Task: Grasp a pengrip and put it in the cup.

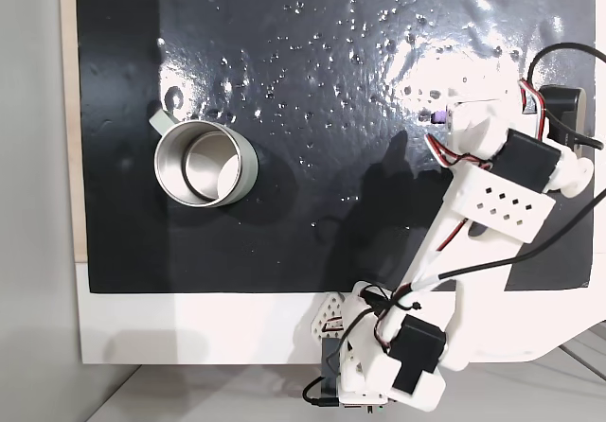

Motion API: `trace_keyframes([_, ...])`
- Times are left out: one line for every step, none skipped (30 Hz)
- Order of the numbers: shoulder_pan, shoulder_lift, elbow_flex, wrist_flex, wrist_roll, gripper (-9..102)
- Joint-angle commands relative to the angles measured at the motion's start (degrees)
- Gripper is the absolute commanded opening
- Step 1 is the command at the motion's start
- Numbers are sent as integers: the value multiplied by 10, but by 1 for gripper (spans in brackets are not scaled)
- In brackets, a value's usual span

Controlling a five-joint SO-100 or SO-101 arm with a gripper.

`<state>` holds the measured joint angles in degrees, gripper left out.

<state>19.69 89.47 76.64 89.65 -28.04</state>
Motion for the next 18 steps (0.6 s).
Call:
trace_keyframes([18,-18,-30,-45,-22,26])
trace_keyframes([22,-30,-33,-56,-24,26])
trace_keyframes([24,-40,-35,-65,-25,26])
trace_keyframes([24,-52,-40,-69,-25,26])
trace_keyframes([23,-63,-45,-72,-25,25])
trace_keyframes([20,-75,-50,-75,-25,25])
trace_keyframes([18,-85,-54,-77,-25,25])
trace_keyframes([17,-95,-55,-81,-25,25])
trace_keyframes([16,-105,-55,-86,-25,25])
trace_keyframes([15,-113,-55,-91,-25,25])
trace_keyframes([14,-122,-55,-98,-25,25])
trace_keyframes([13,-131,-55,-103,-25,25])
trace_keyframes([11,-140,-55,-107,-25,25])
trace_keyframes([11,-148,-56,-110,-25,25])
trace_keyframes([10,-156,-56,-111,-25,25])
trace_keyframes([9,-163,-56,-111,-25,25])
trace_keyframes([9,-171,-56,-111,-25,25])
trace_keyframes([9,-179,-56,-111,-25,25])
